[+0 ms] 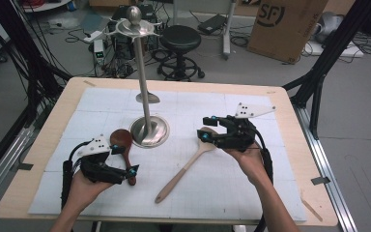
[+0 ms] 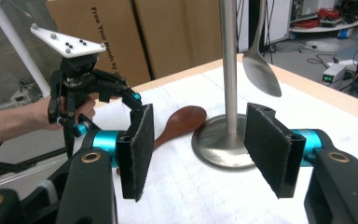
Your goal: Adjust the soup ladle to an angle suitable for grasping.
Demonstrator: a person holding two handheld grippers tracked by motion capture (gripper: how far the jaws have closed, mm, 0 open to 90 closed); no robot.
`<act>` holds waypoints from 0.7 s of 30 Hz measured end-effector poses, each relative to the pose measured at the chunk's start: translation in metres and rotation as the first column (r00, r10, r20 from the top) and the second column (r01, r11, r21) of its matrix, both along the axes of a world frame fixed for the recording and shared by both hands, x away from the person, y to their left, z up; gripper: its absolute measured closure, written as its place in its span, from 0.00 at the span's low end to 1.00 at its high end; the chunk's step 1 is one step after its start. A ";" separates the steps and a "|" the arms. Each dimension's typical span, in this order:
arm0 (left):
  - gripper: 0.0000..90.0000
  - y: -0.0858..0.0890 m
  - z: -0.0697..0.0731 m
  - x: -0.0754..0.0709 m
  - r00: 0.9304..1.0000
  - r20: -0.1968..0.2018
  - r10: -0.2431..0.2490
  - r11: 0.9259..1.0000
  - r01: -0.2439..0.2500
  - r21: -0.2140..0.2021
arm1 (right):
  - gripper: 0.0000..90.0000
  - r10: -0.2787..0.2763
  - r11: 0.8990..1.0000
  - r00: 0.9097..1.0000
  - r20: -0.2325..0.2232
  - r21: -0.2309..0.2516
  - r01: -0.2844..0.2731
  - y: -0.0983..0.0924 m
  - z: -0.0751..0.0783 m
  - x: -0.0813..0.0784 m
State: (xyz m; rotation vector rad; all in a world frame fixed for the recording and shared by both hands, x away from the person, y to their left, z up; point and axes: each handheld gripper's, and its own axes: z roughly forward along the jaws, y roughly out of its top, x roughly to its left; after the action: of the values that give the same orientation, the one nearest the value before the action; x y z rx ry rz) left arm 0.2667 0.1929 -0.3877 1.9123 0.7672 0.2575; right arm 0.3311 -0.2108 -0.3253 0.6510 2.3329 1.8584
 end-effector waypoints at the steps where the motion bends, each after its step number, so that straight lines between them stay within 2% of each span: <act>1: 0.16 0.000 0.000 0.000 1.000 0.000 -0.001 1.000 0.001 0.000 | 0.47 -0.004 1.000 1.000 -0.005 -0.003 0.004 -0.002 -0.002 -0.001; 5: 0.16 -0.002 -0.001 0.000 1.000 0.000 -0.002 1.000 0.002 0.001 | 0.46 -0.012 1.000 1.000 -0.014 0.004 0.012 -0.006 -0.012 -0.006; 21: 0.16 -0.006 -0.004 -0.001 1.000 -0.004 -0.006 1.000 0.006 0.006 | 0.46 -0.006 1.000 0.999 -0.049 -0.029 0.004 -0.008 -0.042 -0.022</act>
State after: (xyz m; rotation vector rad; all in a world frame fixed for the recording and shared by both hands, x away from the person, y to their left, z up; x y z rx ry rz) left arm 0.2656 0.1870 -0.3914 1.9206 0.7640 0.2529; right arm 0.3089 -0.2186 -0.3673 0.7064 2.3817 1.8231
